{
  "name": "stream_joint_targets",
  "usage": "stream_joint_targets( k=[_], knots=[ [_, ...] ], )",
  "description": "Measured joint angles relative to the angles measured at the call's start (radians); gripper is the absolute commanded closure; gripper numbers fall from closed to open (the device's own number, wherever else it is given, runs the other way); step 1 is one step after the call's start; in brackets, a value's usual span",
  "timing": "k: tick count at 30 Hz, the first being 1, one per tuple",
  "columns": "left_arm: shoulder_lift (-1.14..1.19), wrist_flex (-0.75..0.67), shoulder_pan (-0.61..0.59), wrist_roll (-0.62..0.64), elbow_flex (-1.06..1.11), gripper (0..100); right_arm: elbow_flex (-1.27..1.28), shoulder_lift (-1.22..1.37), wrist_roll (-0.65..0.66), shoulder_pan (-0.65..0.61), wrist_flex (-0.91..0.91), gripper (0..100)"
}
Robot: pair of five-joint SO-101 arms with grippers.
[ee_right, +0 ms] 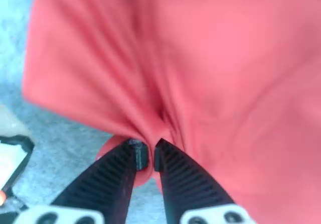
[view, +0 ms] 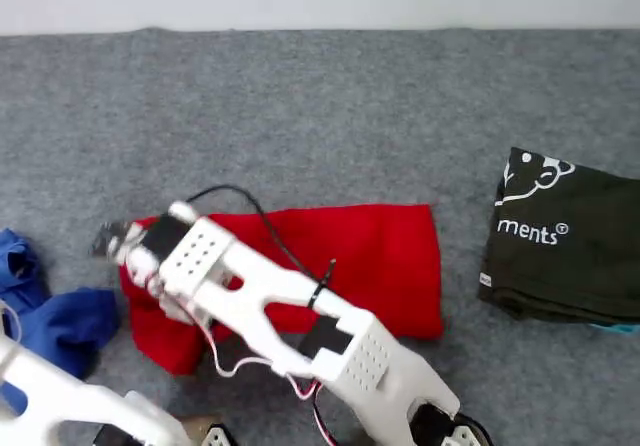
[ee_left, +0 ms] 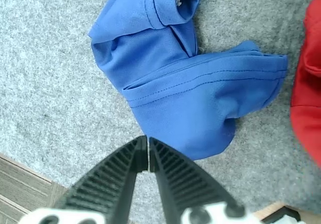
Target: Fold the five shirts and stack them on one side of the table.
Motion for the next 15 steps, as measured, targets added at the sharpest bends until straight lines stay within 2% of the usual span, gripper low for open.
stream_joint_targets(
  k=[6, 13, 15],
  knots=[
    [0.0, 0.0, 0.0, 0.0, 0.0, 98, -0.034, 0.005, 0.0, 0.083, 0.0, 98.0],
    [0.0, 0.0, 0.0, 0.0, 0.0, 98, -0.035, 0.051, 0.0, 0.133, 0.008, 81.1],
    [0.0, 0.0, 0.0, 0.0, 0.0, 98, -0.035, 0.057, 0.0, 0.135, 0.012, 79.7]
  ],
)
